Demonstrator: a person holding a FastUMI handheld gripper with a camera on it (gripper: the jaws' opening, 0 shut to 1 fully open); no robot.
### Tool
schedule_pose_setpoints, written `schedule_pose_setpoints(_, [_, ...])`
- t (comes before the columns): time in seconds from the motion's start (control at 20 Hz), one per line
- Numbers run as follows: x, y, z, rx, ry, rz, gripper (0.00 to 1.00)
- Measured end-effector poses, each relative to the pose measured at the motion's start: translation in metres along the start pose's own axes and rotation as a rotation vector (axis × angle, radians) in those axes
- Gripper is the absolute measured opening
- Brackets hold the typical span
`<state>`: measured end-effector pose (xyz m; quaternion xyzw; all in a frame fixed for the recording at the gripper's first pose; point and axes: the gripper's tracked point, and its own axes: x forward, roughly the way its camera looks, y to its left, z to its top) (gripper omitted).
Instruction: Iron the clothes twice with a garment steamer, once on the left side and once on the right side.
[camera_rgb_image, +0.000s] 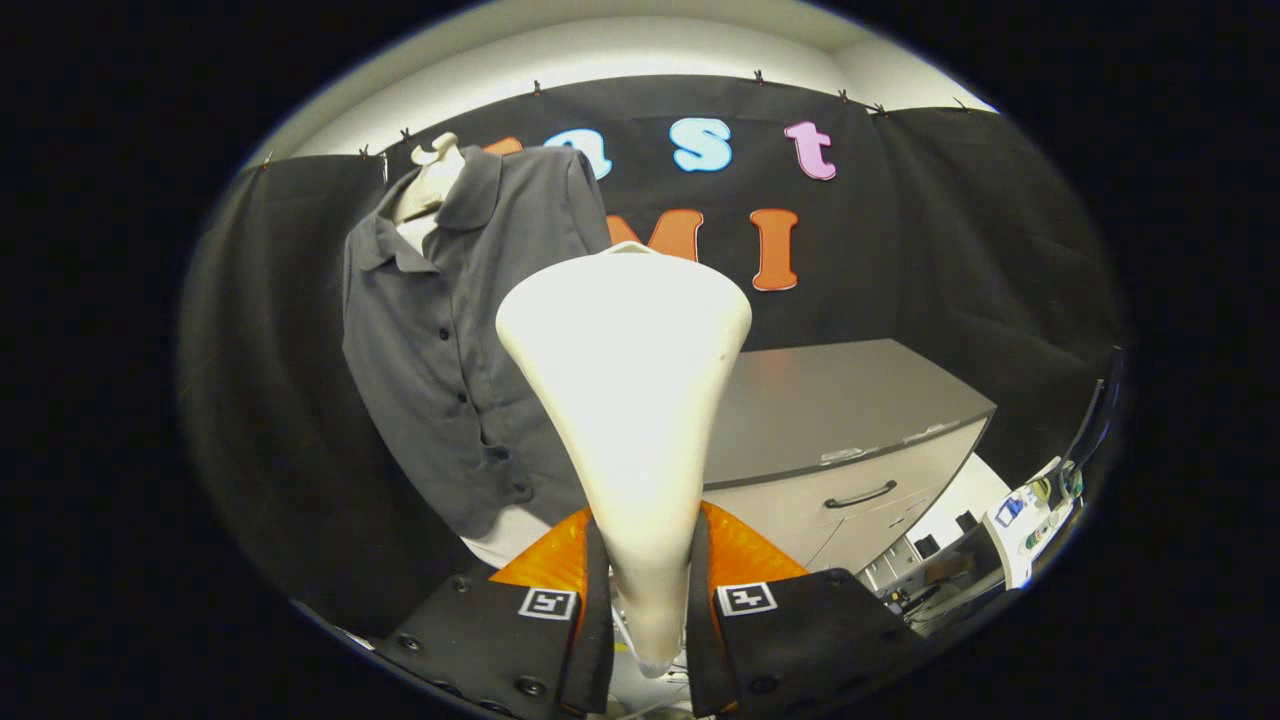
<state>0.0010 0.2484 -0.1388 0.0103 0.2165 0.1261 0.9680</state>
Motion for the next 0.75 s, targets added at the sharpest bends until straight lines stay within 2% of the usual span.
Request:
schedule_pose_setpoints(0.25, [-0.033, -0.010, 0.044, -0.007, -0.101, 0.038, 0.37])
schedule_pose_setpoints(0.75, [-0.079, -0.050, 0.085, -0.007, -0.226, 0.011, 0.37])
